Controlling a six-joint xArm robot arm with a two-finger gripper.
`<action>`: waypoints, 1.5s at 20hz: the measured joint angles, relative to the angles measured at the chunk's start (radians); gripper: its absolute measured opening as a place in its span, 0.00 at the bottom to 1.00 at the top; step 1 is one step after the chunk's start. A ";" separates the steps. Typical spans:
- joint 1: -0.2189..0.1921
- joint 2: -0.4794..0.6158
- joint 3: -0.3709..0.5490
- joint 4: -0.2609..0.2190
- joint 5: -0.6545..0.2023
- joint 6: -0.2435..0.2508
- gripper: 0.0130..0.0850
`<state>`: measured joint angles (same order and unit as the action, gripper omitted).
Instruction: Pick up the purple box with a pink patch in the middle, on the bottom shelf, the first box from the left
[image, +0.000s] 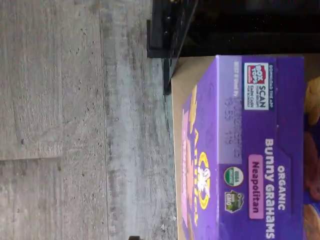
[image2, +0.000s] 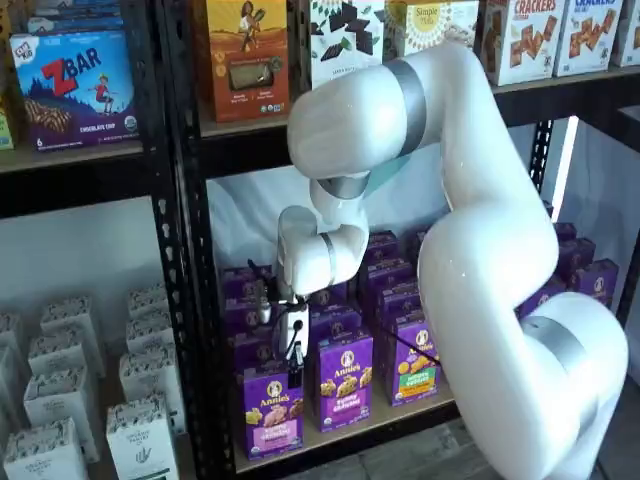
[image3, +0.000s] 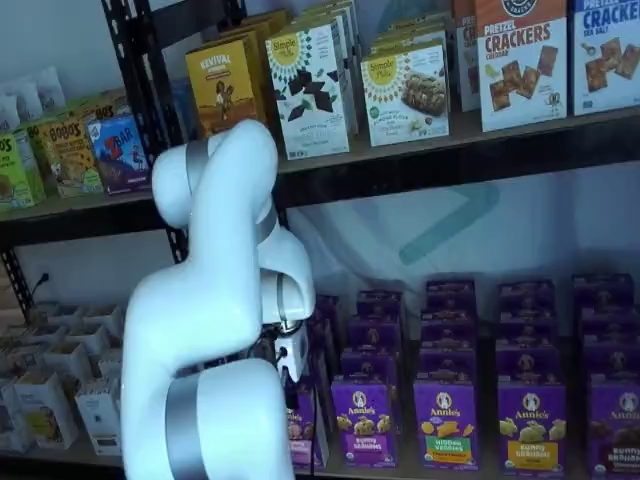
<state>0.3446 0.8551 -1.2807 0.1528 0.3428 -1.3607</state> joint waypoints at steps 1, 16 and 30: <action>-0.001 0.008 -0.008 -0.006 0.001 0.005 1.00; -0.004 0.115 -0.127 -0.108 0.050 0.096 1.00; 0.004 0.150 -0.162 -0.142 0.079 0.134 0.89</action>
<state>0.3488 1.0052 -1.4426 0.0107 0.4217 -1.2262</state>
